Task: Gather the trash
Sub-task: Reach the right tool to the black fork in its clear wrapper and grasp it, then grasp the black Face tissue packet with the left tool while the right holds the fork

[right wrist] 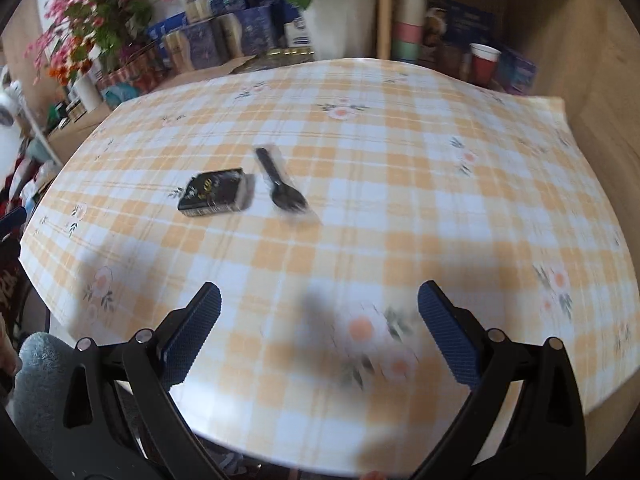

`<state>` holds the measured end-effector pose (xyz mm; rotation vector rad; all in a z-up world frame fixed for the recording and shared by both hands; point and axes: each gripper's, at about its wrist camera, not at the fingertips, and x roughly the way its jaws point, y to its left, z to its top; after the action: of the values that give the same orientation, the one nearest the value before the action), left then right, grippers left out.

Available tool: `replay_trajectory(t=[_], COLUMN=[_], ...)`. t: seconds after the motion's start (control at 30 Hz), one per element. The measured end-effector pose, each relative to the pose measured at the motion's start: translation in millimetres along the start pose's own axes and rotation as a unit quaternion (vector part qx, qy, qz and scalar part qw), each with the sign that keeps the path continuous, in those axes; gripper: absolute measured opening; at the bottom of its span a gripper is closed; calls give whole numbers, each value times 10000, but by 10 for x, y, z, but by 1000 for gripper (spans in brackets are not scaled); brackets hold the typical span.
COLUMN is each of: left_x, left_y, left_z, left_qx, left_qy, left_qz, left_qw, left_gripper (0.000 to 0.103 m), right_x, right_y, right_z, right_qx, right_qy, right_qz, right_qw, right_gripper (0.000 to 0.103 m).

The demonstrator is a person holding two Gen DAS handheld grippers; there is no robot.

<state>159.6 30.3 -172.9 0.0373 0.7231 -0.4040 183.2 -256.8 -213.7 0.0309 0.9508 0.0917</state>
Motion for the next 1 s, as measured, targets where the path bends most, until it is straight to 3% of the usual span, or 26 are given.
replay_trajectory(t=[0.2,0.3,0.47,0.57,0.7,0.83,1.0], left_x=[169,249,349,407,486,625,883], left_y=[-54,-63,-64,-56,-62,-87,-116], left_z=[14,15,27,47,91,144,197], left_qx=[64,35,21,35,58,20,-330], left_qy=[110,169,222,246,273,402,775], left_qz=[-58,-97,-142,-148,-187,-301,-636], left_qw=[9999,9998,9997,9996,9994,9987,9944], left_gripper=[95,95,95,95,95,95,95], right_x=[469,733,1012,1135,1203,1198,1103], right_y=[174,230,265,335,347,321,280], right_z=[388,560,753,831,894,891,788], right_qx=[-529,-698,-778,-888,-755,-566,-591], right_qy=[201,380,542,625,626,595,414], right_qz=[-347,-468,-444,-429,-320,14,24], right_qw=[9978,9957,9945,9932,9947,9966,9974], right_gripper=[96,83,81,75,58,16,14])
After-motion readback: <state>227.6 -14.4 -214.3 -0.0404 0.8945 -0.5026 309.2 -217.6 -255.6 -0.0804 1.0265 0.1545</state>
